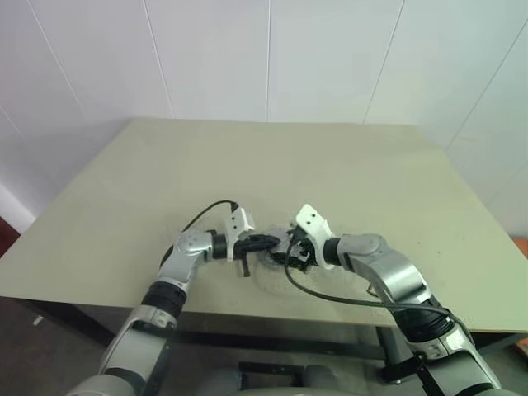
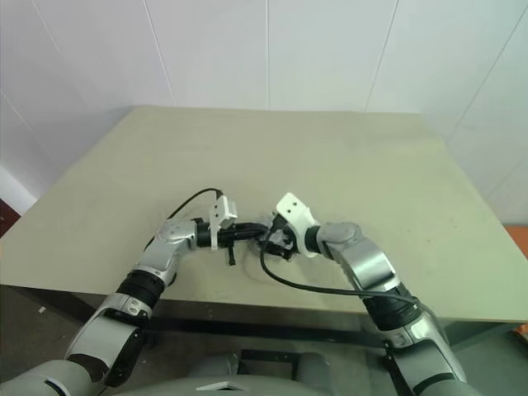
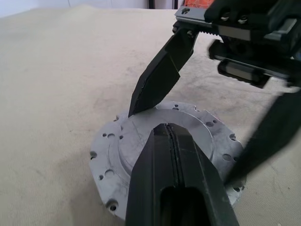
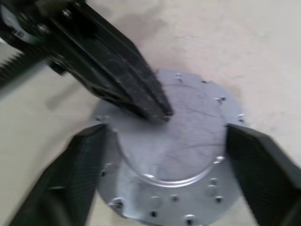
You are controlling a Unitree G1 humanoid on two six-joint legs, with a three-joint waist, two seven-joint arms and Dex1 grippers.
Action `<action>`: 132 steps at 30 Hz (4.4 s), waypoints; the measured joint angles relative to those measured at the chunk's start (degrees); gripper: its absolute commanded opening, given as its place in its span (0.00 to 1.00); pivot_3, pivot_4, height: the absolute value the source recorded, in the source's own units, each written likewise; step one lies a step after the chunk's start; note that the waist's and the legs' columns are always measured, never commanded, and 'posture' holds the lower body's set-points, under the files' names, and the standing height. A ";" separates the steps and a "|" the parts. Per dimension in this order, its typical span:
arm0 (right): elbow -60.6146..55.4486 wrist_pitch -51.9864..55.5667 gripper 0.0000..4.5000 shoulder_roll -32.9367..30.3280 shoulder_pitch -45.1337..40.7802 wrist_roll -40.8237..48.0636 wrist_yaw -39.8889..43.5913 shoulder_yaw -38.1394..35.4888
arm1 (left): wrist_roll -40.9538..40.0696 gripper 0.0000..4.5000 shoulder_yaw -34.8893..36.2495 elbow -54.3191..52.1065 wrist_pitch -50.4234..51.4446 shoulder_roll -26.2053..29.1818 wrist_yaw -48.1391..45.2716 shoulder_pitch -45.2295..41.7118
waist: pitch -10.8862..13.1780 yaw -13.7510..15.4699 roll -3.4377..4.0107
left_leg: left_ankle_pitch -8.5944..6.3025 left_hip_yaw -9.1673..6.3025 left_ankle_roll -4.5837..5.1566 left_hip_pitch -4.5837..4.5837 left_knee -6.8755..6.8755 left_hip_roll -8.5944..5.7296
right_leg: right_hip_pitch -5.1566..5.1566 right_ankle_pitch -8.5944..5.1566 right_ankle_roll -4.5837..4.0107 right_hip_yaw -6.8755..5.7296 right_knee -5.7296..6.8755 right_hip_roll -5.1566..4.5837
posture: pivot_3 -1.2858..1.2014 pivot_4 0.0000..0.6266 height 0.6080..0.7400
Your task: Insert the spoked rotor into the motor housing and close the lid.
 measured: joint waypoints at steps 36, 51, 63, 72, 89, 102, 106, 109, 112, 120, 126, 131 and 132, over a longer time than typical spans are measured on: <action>10.51 6.31 1.00 -7.42 -5.59 12.96 8.88 -12.19 | -1.79 0.00 -0.51 -5.97 7.77 1.27 -6.95 0.83 | 0.09 -0.07 0.17 | 0.10 0.11 0.16 -0.94 -0.65 -0.04 | -1.07 0.16 -0.29 -0.01 -0.02 -0.14 | 0.52 0.00 1.00; 12.83 -4.06 1.00 -3.40 -4.87 7.88 4.41 -11.00 | -7.33 0.00 0.58 -10.36 19.29 0.15 -7.40 2.60 | 0.16 -0.10 0.18 | 0.11 0.13 0.17 -1.00 -0.66 -0.05 | -1.13 0.16 -0.29 0.01 -0.01 -0.15 | 0.52 0.00 1.00; 12.88 -8.47 1.00 -3.25 -4.15 6.65 5.20 -10.61 | -33.57 0.00 17.71 -16.40 50.69 -1.60 -2.50 -1.68 | 0.49 -0.24 0.15 | 0.13 0.13 0.18 -1.09 -0.65 -0.06 | -1.26 0.27 -0.10 0.01 0.08 -0.01 | 0.52 0.00 1.00; 7.93 -7.65 1.00 -0.70 -3.27 9.55 6.89 -10.27 | -39.59 0.00 23.61 -17.03 55.79 -0.32 2.20 -1.63 | 0.49 -0.22 0.14 | 0.15 0.12 0.13 -1.03 -0.66 -0.04 | -1.25 0.21 -0.28 0.08 0.12 0.05 | 0.52 0.00 1.00; -1.84 -8.85 1.00 -1.90 0.63 2.17 2.17 0.04 | -38.56 0.00 23.69 -15.46 51.02 -0.99 4.10 -0.52 | 0.48 -0.16 0.12 | 0.07 0.16 -0.02 -1.04 -0.66 -0.16 | -1.27 0.19 -0.32 0.09 0.10 -0.13 | 0.52 0.00 1.00; -1.30 -8.16 1.00 0.79 2.08 -0.18 -0.78 1.17 | -37.80 0.00 23.68 -13.76 48.84 -0.99 4.00 -0.52 | 0.48 -0.18 0.10 | 0.13 0.16 0.06 -1.04 -0.65 -0.17 | -1.25 0.19 -0.32 0.09 0.11 -0.13 | 0.52 0.00 1.00; -1.22 -8.42 0.86 0.90 2.09 -1.05 -1.26 1.33 | -37.75 0.00 23.70 -13.55 48.68 -1.00 4.12 -0.53 | 0.47 -0.18 0.09 | 0.13 0.16 0.06 -1.02 -0.63 -0.17 | -1.23 0.20 -0.32 0.09 0.12 -0.13 | 0.52 0.00 1.00; -1.05 -8.64 0.71 0.85 2.09 -1.11 -1.20 1.23 | -37.74 0.00 23.74 -13.17 48.50 -1.00 4.14 -0.53 | 0.47 -0.19 0.09 | 0.13 0.16 0.06 -1.01 -0.63 -0.17 | -1.23 0.20 -0.32 0.09 0.12 -0.12 | 0.52 0.00 1.00; -0.81 -8.87 0.71 0.82 2.09 -1.14 -1.12 1.19 | -37.74 0.00 23.77 -12.81 48.36 -0.98 4.14 -0.55 | 0.47 -0.18 0.09 | 0.14 0.16 0.08 -1.01 -0.63 -0.17 | -1.23 0.20 -0.32 0.09 0.12 -0.11 | 0.52 0.00 1.00; -0.14 -8.94 0.71 0.81 1.97 -0.86 -0.19 0.66 | -37.05 0.00 23.62 -12.45 47.37 -1.06 4.21 -0.56 | 0.47 -0.17 0.09 | 0.15 0.16 0.08 -1.00 -0.62 -0.17 | -1.20 0.20 -0.32 0.09 0.13 -0.10 | 0.52 0.00 1.00; 0.45 -8.85 0.71 0.16 1.59 -0.18 1.20 0.14 | -37.01 0.00 23.22 -12.44 47.30 -1.09 4.19 -0.48 | 0.47 -0.09 0.08 | 0.15 0.16 0.09 -1.00 -0.59 -0.21 | -1.18 0.21 -0.32 0.09 0.12 -0.13 | 0.52 0.00 1.00; 0.45 -9.05 0.71 -0.16 1.59 -0.27 1.42 0.17 | -37.01 0.00 23.06 -12.44 47.28 -1.10 4.19 -0.39 | 0.46 -0.06 0.08 | 0.15 0.16 0.09 -1.01 -0.59 -0.24 | -1.17 0.21 -0.32 0.09 0.12 -0.15 | 0.52 0.00 1.00; 0.45 -9.12 0.71 -0.15 1.60 -0.37 1.35 0.18 | -37.01 0.00 23.06 -12.44 47.27 -1.10 4.19 -0.34 | 0.46 -0.06 0.08 | 0.15 0.16 0.09 -1.00 -0.58 -0.25 | -1.17 0.21 -0.32 0.09 0.12 -0.15 | 0.52 0.00 1.00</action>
